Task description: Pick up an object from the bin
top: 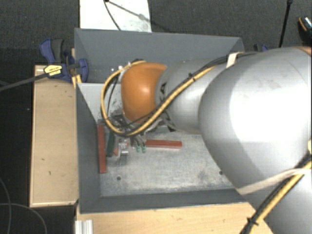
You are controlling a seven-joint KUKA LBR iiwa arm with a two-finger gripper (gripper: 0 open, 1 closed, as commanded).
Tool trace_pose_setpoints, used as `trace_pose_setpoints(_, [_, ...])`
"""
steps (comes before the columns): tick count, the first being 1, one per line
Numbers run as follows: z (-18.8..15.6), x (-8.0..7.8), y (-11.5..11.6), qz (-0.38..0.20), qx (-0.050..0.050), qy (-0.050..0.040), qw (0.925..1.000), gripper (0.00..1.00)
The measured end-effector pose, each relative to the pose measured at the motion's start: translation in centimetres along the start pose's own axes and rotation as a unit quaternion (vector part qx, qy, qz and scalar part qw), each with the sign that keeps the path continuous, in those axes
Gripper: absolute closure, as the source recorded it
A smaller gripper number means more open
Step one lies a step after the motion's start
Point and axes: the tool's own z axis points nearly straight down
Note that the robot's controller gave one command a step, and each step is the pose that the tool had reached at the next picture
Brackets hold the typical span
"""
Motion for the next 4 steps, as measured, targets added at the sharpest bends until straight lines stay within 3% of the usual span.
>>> trace_pose_setpoints(1, [0.1, 0.1, -0.2, 0.000, 0.001, 0.0010, 1.0000, 1.00])
trace_pose_setpoints(2, [-10.8, 1.7, 0.9, 0.004, -0.001, -0.0021, 1.0000, 1.00])
trace_pose_setpoints(3, [-9.4, -1.8, -2.4, -0.029, 0.001, -0.0002, 0.9996, 1.00])
trace_pose_setpoints(4, [-20.3, -0.9, -2.1, -0.036, 0.000, -0.0038, 0.9994, 1.00])
